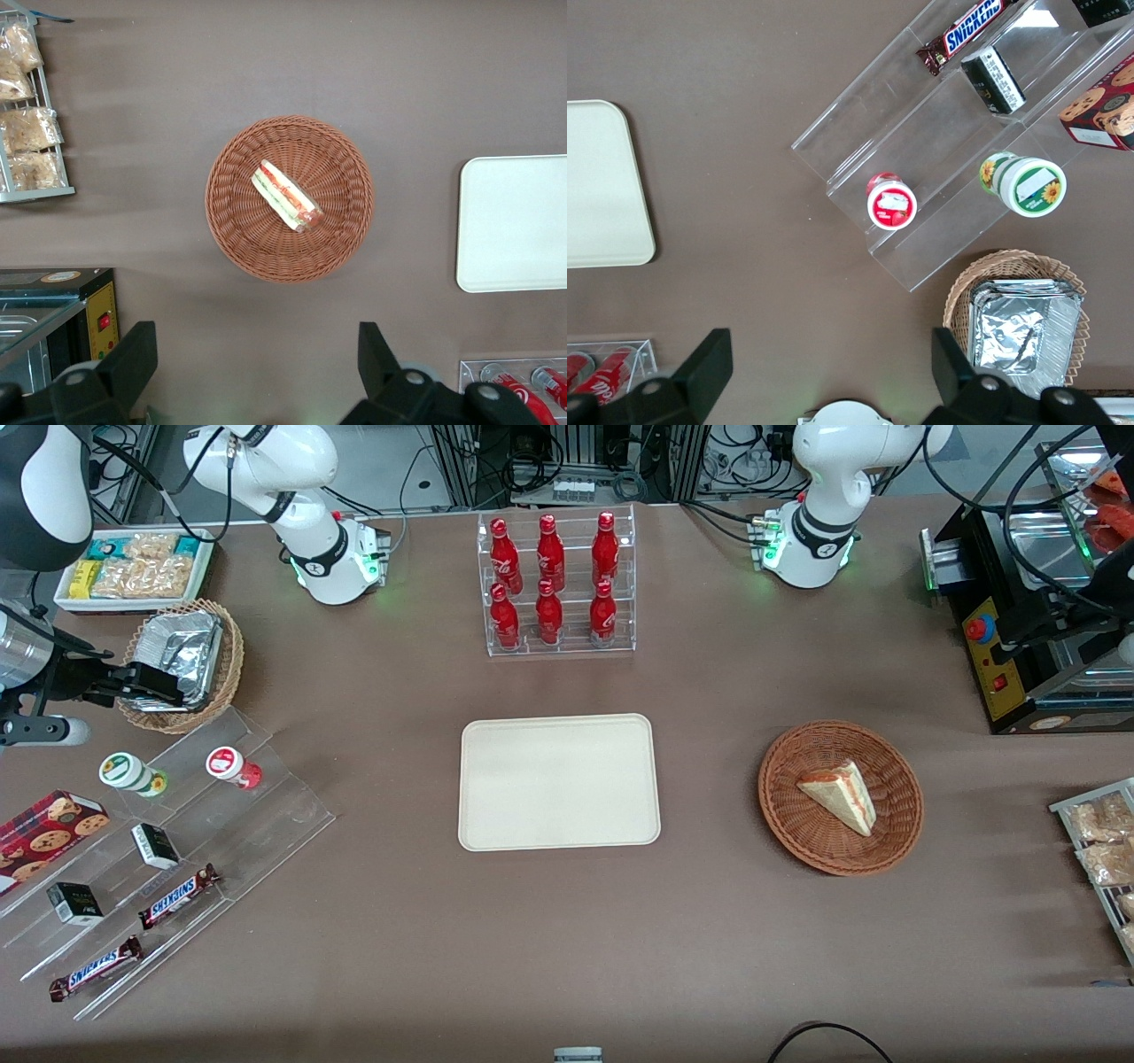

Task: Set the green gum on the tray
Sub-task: 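Move the right gripper down toward the green-and-white gum tub on the shelf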

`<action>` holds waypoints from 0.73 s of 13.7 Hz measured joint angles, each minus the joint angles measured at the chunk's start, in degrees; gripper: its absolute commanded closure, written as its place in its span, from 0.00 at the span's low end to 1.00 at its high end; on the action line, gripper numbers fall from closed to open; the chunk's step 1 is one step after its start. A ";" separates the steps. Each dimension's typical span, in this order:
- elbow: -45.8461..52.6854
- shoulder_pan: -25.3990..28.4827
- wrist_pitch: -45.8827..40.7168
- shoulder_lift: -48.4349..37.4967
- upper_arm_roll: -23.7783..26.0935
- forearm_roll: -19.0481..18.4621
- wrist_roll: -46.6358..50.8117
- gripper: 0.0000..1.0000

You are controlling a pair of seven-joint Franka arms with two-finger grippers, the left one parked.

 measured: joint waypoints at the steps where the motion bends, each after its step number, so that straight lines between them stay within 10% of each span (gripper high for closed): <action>1: 0.00 0.00 0.04 0.00 0.01 0.09 0.00 0.00; 10: -1.01 -3.66 5.44 3.19 -1.10 2.56 -9.54 0.00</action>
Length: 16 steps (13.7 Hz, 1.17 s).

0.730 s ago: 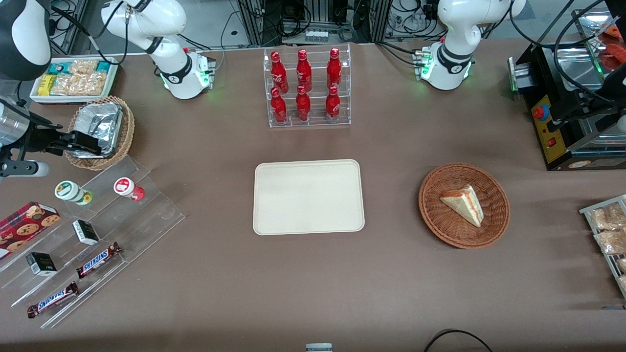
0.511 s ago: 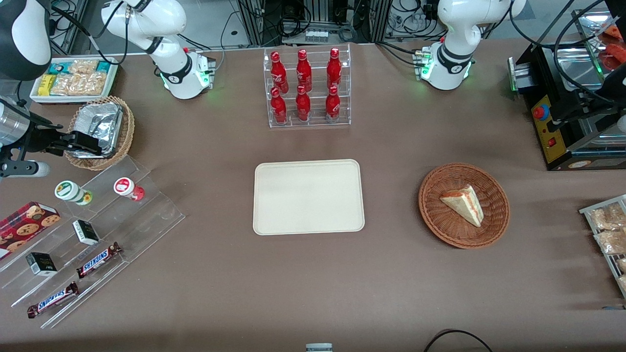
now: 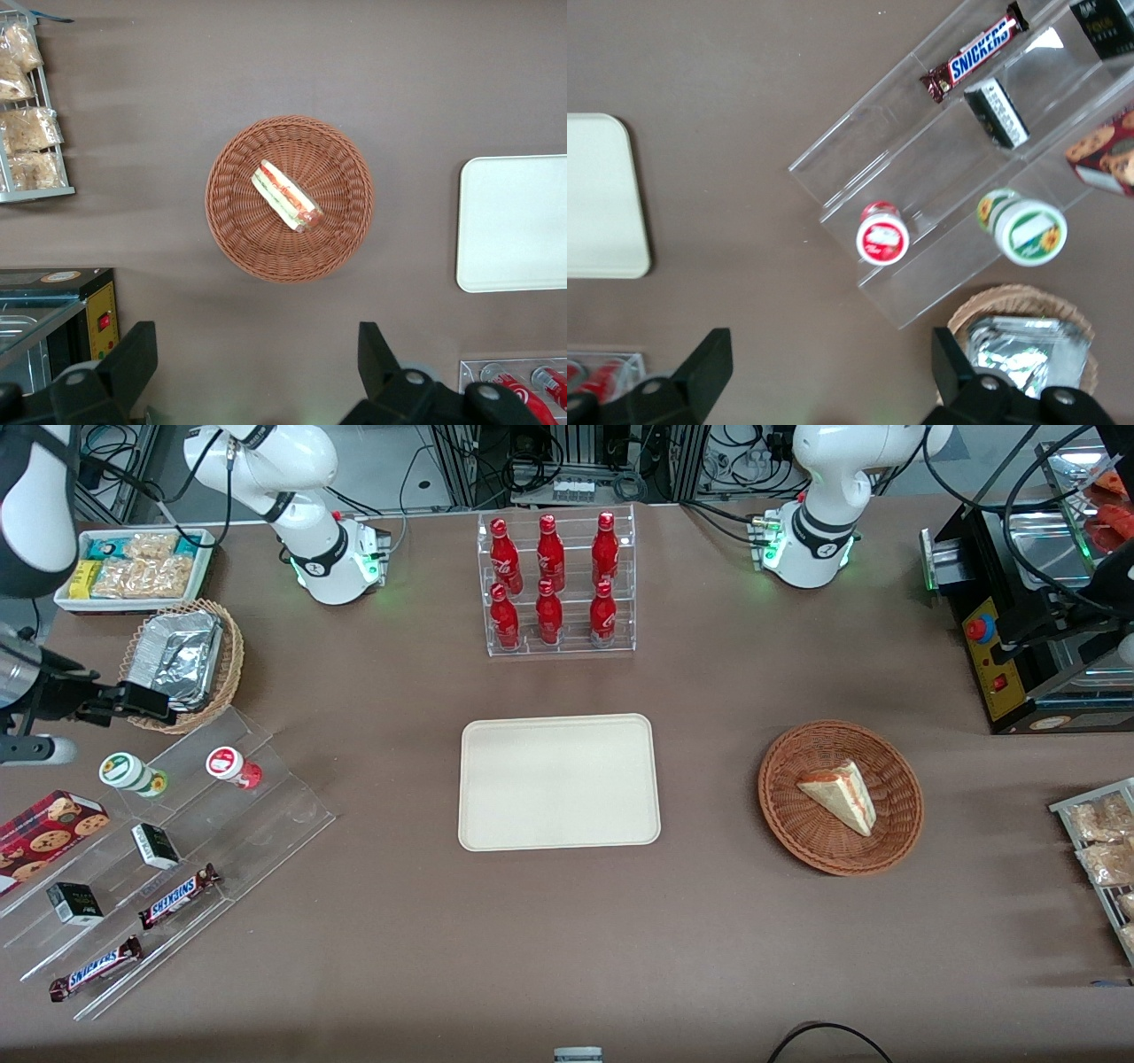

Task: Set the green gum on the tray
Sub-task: 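Move the right gripper down toward the green-and-white gum tub on the shelf, then close the right gripper around the green-and-white gum tub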

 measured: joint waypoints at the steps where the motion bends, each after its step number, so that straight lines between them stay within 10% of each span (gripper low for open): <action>1: -0.45 -1.05 0.79 0.73 -0.07 0.06 -3.95 0.00; 16: -7.72 -11.23 20.87 8.54 -0.61 -0.32 -52.49 0.00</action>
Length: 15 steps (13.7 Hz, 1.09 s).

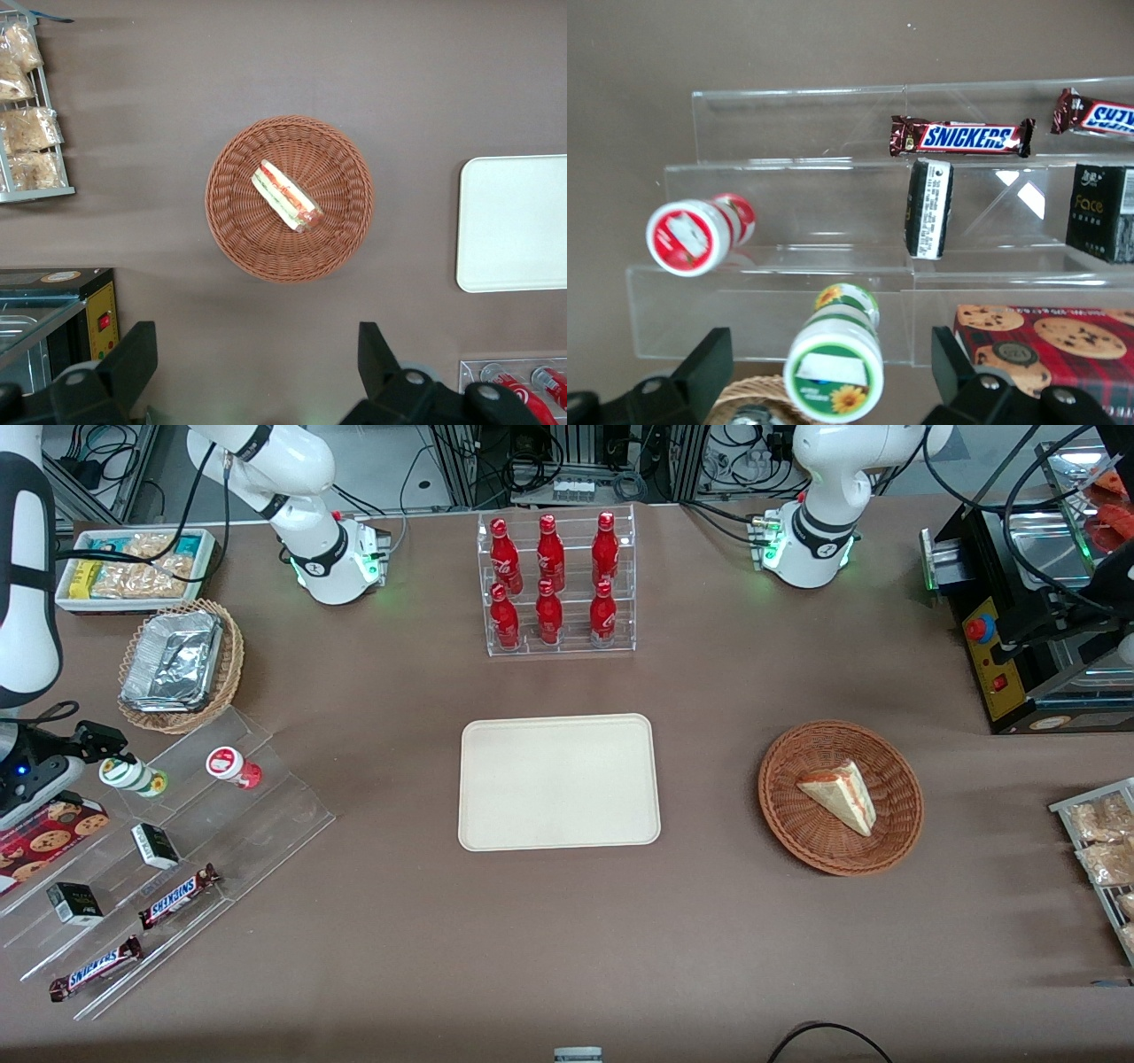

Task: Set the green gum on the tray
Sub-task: 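Close the right gripper around the green-and-white gum tub, then lift the gum tub off the shelf and carry it toward the cream tray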

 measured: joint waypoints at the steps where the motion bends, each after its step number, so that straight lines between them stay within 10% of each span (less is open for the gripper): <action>1: -0.84 -0.43 0.93 0.00 -0.02 0.00 -1.72 0.00; 9: -8.16 -2.09 7.63 -1.19 -0.12 -0.01 -3.27 0.00; 10: -9.27 -2.22 8.42 -1.66 -0.13 -0.01 -3.31 0.11; 12: -10.46 -2.23 9.05 -2.43 -0.09 -0.04 -3.35 0.99; 15: -10.90 -2.23 9.12 -2.89 -0.09 -0.05 -3.34 1.00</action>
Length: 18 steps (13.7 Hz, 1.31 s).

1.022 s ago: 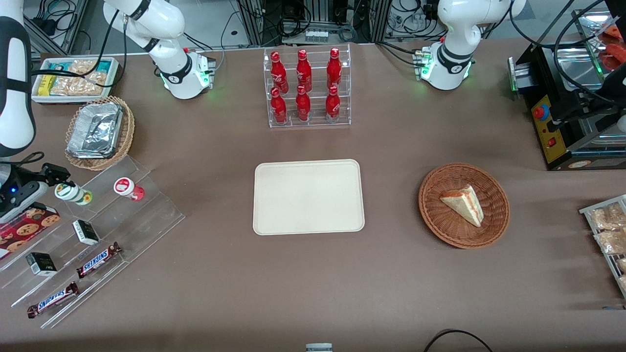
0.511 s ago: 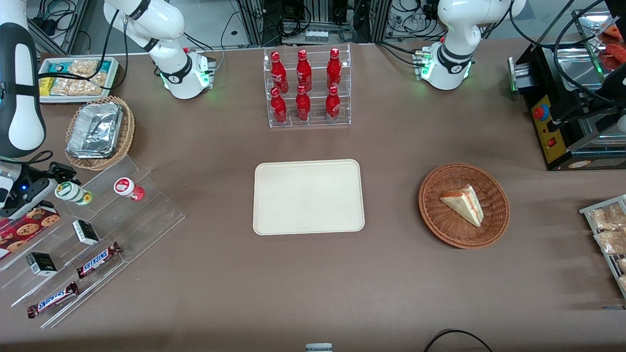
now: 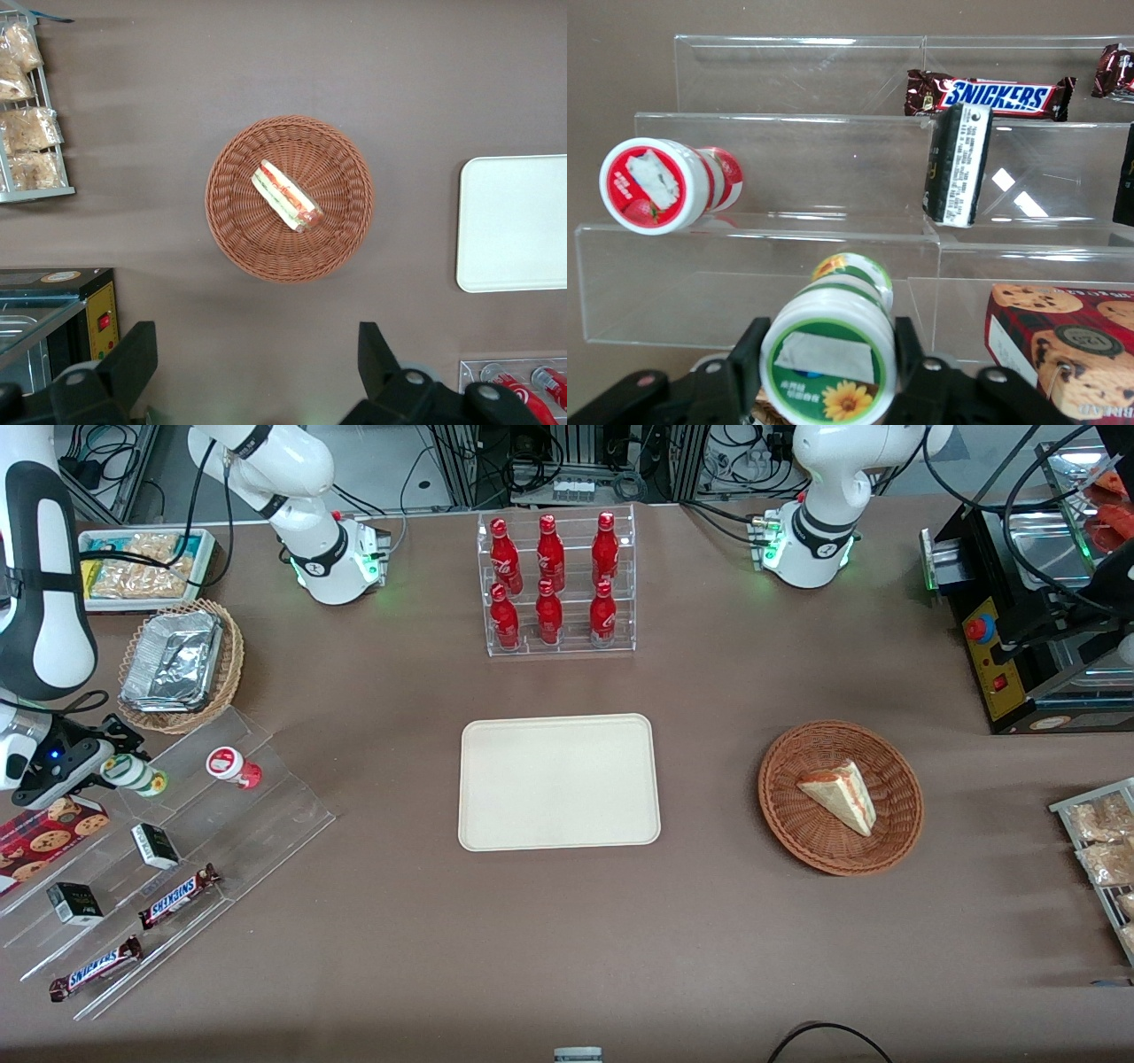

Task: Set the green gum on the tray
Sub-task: 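Lift the gum tub off the shelf and carry it toward the cream tray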

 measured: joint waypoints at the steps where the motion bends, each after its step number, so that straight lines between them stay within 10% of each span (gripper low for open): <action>1: -0.01 0.00 0.00 -0.03 0.04 0.00 0.03 1.00; 8: 3.86 3.70 -2.99 -1.11 0.97 -0.09 7.25 1.00; 18: 7.52 23.96 -9.07 0.90 1.38 -0.41 42.80 1.00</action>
